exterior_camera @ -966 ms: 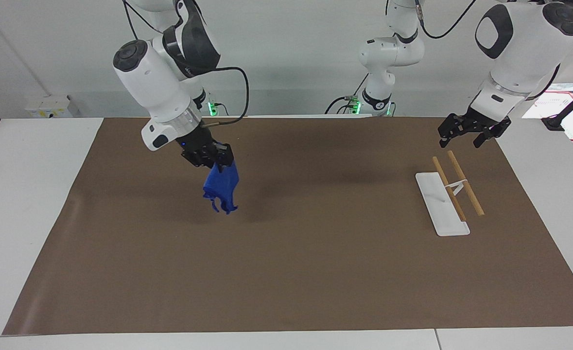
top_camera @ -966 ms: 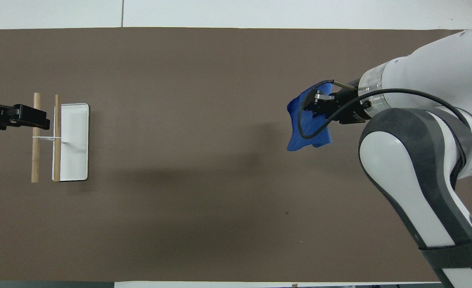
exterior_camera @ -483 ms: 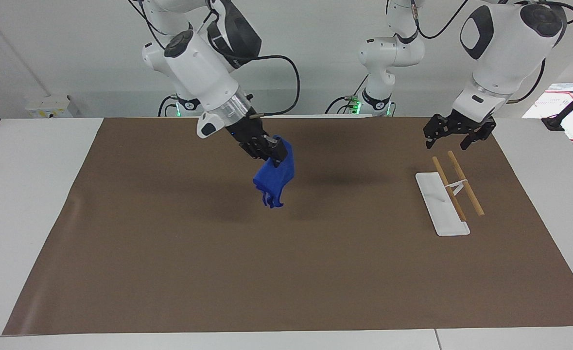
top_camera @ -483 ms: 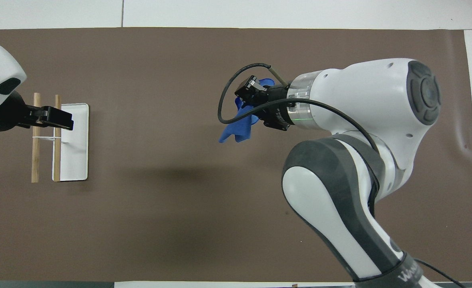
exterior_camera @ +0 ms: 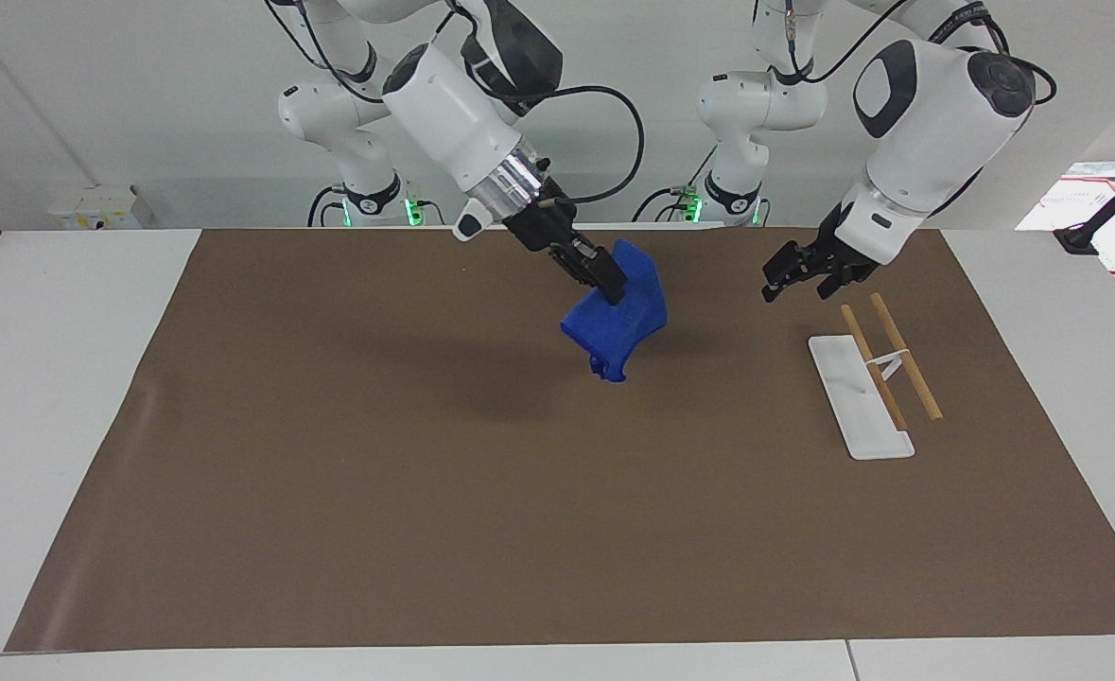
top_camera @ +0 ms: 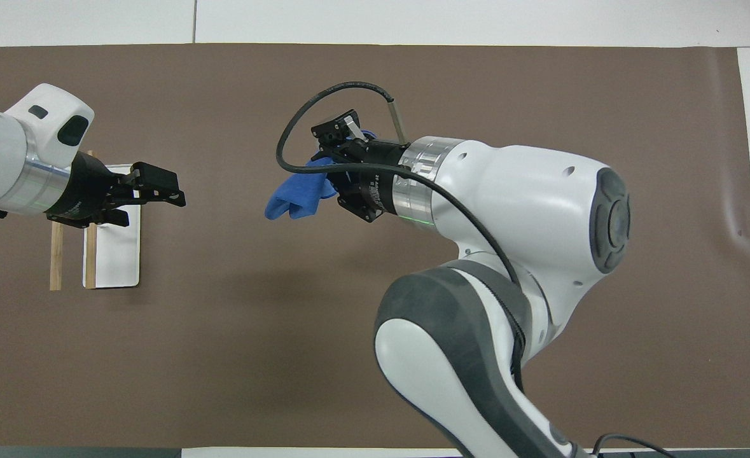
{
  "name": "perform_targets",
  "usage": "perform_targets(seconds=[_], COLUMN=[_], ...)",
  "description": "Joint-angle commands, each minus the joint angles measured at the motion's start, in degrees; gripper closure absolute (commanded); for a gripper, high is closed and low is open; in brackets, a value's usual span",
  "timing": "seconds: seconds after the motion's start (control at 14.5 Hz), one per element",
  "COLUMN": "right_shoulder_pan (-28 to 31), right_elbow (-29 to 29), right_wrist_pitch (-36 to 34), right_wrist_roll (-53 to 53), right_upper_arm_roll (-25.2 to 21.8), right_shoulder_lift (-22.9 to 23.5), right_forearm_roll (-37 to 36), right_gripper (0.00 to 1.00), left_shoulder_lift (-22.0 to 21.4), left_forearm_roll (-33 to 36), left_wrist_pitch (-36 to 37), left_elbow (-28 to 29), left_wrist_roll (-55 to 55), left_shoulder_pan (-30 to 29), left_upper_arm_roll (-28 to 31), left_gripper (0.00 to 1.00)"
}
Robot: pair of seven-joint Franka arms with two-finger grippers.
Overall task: Right arm passes towel to left arm to hang
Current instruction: 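Lift the towel with the right gripper while the left gripper reaches toward it, then grasp the towel with the left gripper and open the right gripper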
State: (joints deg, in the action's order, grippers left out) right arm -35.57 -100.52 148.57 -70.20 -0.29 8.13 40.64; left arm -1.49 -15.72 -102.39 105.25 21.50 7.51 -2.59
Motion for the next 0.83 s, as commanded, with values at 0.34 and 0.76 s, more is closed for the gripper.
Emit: perform_targets(seconds=[0.34, 0.76], right_shoulder_pan=[-6.0, -6.01], right_elbow=[0.32, 0.23], right_wrist_pitch=[8.4, 8.4], right_wrist_roll=[-6.97, -6.97], right_upper_arm_roll=[-0.15, -0.15], right_shoulder_lift=[2.06, 2.06], right_forearm_roll=[1.82, 1.82], right_gripper=[1.0, 1.0], left_shoulder_lift=[-2.03, -0.18], left_forearm_roll=[-16.87, -20.4], left_wrist_pitch=[-14.13, -20.66], left_elbow=[9.52, 10.94], left_wrist_roll=[37.89, 47.48], left_shoulder_pan=[2.95, 6.64], left_upper_arm_roll=[0.22, 0.22], left_gripper=[0.0, 0.16])
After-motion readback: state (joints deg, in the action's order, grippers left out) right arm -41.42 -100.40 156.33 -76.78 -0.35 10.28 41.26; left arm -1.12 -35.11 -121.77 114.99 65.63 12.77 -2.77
